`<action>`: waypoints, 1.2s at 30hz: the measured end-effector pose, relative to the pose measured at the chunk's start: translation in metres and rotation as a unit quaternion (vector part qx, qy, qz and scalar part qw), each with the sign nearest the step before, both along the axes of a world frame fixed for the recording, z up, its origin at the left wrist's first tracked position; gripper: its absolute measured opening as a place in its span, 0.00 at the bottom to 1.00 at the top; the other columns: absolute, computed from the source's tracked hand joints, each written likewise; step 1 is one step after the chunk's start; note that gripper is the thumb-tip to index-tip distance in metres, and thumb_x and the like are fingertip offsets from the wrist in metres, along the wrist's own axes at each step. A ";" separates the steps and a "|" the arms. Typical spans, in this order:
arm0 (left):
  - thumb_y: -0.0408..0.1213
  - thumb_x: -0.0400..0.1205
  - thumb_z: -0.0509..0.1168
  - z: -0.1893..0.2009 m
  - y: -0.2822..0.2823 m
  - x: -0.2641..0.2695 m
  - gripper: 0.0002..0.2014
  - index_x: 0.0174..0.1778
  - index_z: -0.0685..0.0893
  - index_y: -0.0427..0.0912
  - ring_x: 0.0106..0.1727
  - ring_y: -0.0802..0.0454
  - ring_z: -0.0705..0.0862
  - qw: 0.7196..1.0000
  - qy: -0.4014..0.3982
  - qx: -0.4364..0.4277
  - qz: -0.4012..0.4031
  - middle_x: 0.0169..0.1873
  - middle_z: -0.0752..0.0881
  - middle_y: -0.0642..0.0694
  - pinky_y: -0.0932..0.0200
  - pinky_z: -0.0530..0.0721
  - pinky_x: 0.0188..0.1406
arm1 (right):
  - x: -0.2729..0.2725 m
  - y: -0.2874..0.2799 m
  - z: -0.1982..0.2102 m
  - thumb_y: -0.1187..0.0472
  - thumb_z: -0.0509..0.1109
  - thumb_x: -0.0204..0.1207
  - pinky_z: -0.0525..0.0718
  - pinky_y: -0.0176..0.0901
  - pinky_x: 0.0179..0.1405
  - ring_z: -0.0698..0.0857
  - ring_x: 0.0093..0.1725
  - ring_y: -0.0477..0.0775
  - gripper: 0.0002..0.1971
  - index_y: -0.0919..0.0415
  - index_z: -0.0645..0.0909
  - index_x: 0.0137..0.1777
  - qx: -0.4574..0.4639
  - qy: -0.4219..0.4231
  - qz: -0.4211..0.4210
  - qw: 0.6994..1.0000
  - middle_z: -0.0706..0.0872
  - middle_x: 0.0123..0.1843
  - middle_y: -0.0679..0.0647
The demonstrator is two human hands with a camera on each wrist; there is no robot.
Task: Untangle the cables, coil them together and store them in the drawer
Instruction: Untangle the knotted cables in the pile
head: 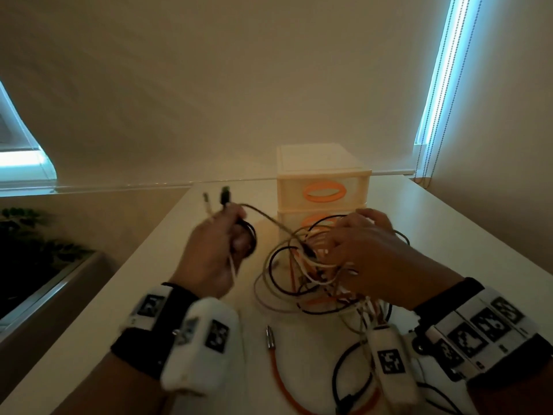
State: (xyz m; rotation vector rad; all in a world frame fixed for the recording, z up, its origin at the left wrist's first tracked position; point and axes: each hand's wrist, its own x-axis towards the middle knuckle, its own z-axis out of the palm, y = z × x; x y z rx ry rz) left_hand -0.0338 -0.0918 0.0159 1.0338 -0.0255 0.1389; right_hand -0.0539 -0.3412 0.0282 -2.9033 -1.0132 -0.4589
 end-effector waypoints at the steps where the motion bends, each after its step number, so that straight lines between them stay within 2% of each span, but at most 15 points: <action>1: 0.38 0.91 0.58 0.007 0.013 0.002 0.14 0.39 0.79 0.41 0.19 0.56 0.63 0.999 -0.009 -0.036 0.014 0.20 0.62 0.50 0.65 0.64 0.17 | 0.001 -0.007 0.003 0.51 0.77 0.73 0.55 0.62 0.79 0.75 0.71 0.50 0.10 0.40 0.89 0.54 -0.014 0.010 -0.049 0.999 0.85 0.58 0.38; 3: 0.41 0.91 0.57 0.012 0.034 -0.001 0.15 0.40 0.79 0.42 0.20 0.57 0.63 0.999 -0.015 -0.044 0.020 0.21 0.61 0.51 0.66 0.64 0.17 | 0.005 -0.024 0.004 0.48 0.75 0.76 0.48 0.58 0.82 0.72 0.73 0.46 0.07 0.41 0.89 0.53 -0.003 0.027 -0.121 0.992 0.83 0.59 0.38; 6: 0.42 0.92 0.56 0.006 0.035 -0.011 0.15 0.41 0.79 0.41 0.20 0.55 0.63 0.999 -0.017 0.032 -0.021 0.20 0.61 0.51 0.64 0.64 0.17 | 0.012 -0.031 0.000 0.45 0.76 0.75 0.49 0.60 0.82 0.72 0.74 0.47 0.05 0.42 0.89 0.48 0.027 0.024 -0.152 0.988 0.83 0.58 0.38; 9: 0.39 0.92 0.56 -0.002 0.014 -0.021 0.14 0.44 0.79 0.36 0.21 0.52 0.59 0.978 -0.049 0.194 -0.067 0.20 0.60 0.49 0.60 0.58 0.22 | 0.010 -0.031 -0.001 0.43 0.75 0.74 0.58 0.66 0.82 0.72 0.67 0.44 0.04 0.39 0.86 0.46 0.047 0.067 -0.134 0.988 0.80 0.57 0.37; 11: 0.37 0.92 0.57 -0.003 0.003 -0.027 0.13 0.45 0.80 0.35 0.22 0.52 0.59 0.960 -0.058 0.260 -0.092 0.21 0.60 0.48 0.58 0.57 0.25 | 0.002 -0.032 0.005 0.43 0.72 0.71 0.68 0.66 0.76 0.72 0.58 0.35 0.05 0.37 0.80 0.44 0.143 0.075 -0.093 0.983 0.78 0.55 0.35; 13: 0.36 0.91 0.57 -0.001 -0.002 -0.034 0.13 0.44 0.80 0.35 0.23 0.51 0.59 0.950 -0.061 0.289 -0.106 0.23 0.60 0.46 0.58 0.57 0.25 | -0.007 -0.028 0.013 0.43 0.69 0.69 0.77 0.63 0.67 0.77 0.57 0.38 0.09 0.40 0.77 0.48 0.269 0.006 -0.041 0.962 0.78 0.53 0.39; 15: 0.36 0.91 0.58 0.001 -0.005 -0.038 0.13 0.43 0.80 0.35 0.24 0.51 0.58 0.945 -0.076 0.298 -0.107 0.23 0.60 0.45 0.57 0.57 0.24 | -0.017 -0.013 0.021 0.47 0.72 0.72 0.77 0.60 0.67 0.78 0.62 0.45 0.14 0.45 0.79 0.56 0.287 -0.108 0.007 0.952 0.79 0.58 0.42; 17: 0.37 0.91 0.57 0.005 -0.006 -0.043 0.14 0.42 0.81 0.35 0.24 0.50 0.58 0.946 -0.094 0.288 -0.114 0.23 0.59 0.45 0.57 0.57 0.24 | -0.025 0.010 0.025 0.50 0.74 0.76 0.72 0.48 0.75 0.75 0.72 0.45 0.22 0.50 0.79 0.69 0.273 -0.133 0.080 0.949 0.79 0.68 0.44; 20: 0.39 0.90 0.58 0.010 -0.005 -0.052 0.14 0.43 0.80 0.34 0.24 0.51 0.56 0.949 -0.120 0.251 -0.148 0.23 0.59 0.47 0.57 0.58 0.24 | -0.031 0.045 0.023 0.51 0.69 0.85 0.71 0.26 0.70 0.74 0.74 0.34 0.26 0.50 0.69 0.81 0.295 0.024 0.134 0.946 0.79 0.73 0.41; 23: 0.40 0.90 0.58 0.013 -0.005 -0.057 0.15 0.45 0.81 0.32 0.23 0.53 0.57 0.957 -0.111 0.231 -0.134 0.23 0.59 0.49 0.59 0.58 0.23 | -0.022 0.062 0.019 0.53 0.66 0.86 0.83 0.35 0.51 0.87 0.52 0.41 0.17 0.46 0.69 0.73 0.377 0.113 0.141 0.908 0.88 0.51 0.45; 24: 0.40 0.90 0.57 0.014 -0.004 -0.056 0.15 0.49 0.83 0.32 0.23 0.53 0.57 0.964 -0.094 0.218 -0.121 0.23 0.59 0.49 0.59 0.57 0.23 | -0.016 0.062 0.019 0.54 0.66 0.86 0.84 0.40 0.42 0.85 0.41 0.43 0.13 0.45 0.71 0.68 0.396 0.109 0.134 0.902 0.87 0.44 0.49; 26: 0.41 0.91 0.56 0.016 0.001 -0.054 0.16 0.57 0.85 0.34 0.22 0.55 0.57 0.982 -0.055 0.143 -0.106 0.22 0.59 0.51 0.60 0.57 0.22 | -0.002 0.055 0.017 0.54 0.65 0.87 0.77 0.38 0.29 0.76 0.29 0.45 0.04 0.45 0.77 0.59 0.382 0.098 0.098 0.914 0.82 0.35 0.46; 29: 0.45 0.89 0.56 0.021 0.009 -0.051 0.13 0.50 0.82 0.40 0.19 0.56 0.63 0.989 -0.032 -0.029 -0.141 0.19 0.62 0.52 0.66 0.63 0.18 | 0.016 0.041 0.014 0.52 0.68 0.85 0.77 0.38 0.31 0.80 0.30 0.42 0.06 0.47 0.85 0.48 0.297 0.074 0.032 0.951 0.83 0.32 0.43; 31: 0.45 0.89 0.55 0.020 0.011 -0.050 0.13 0.45 0.78 0.43 0.20 0.54 0.69 0.976 -0.048 -0.075 -0.198 0.19 0.67 0.50 0.65 0.72 0.19 | 0.022 0.041 0.017 0.50 0.70 0.83 0.73 0.33 0.33 0.79 0.33 0.39 0.10 0.51 0.84 0.42 0.282 0.043 0.009 0.958 0.81 0.32 0.43; 36: 0.46 0.91 0.53 0.012 0.011 -0.051 0.13 0.45 0.71 0.42 0.32 0.41 0.81 0.949 -0.087 0.039 -0.302 0.36 0.87 0.32 0.54 0.80 0.34 | 0.012 0.068 0.045 0.45 0.69 0.82 0.71 0.42 0.35 0.77 0.33 0.42 0.13 0.52 0.81 0.40 0.254 -0.020 0.001 0.967 0.78 0.31 0.42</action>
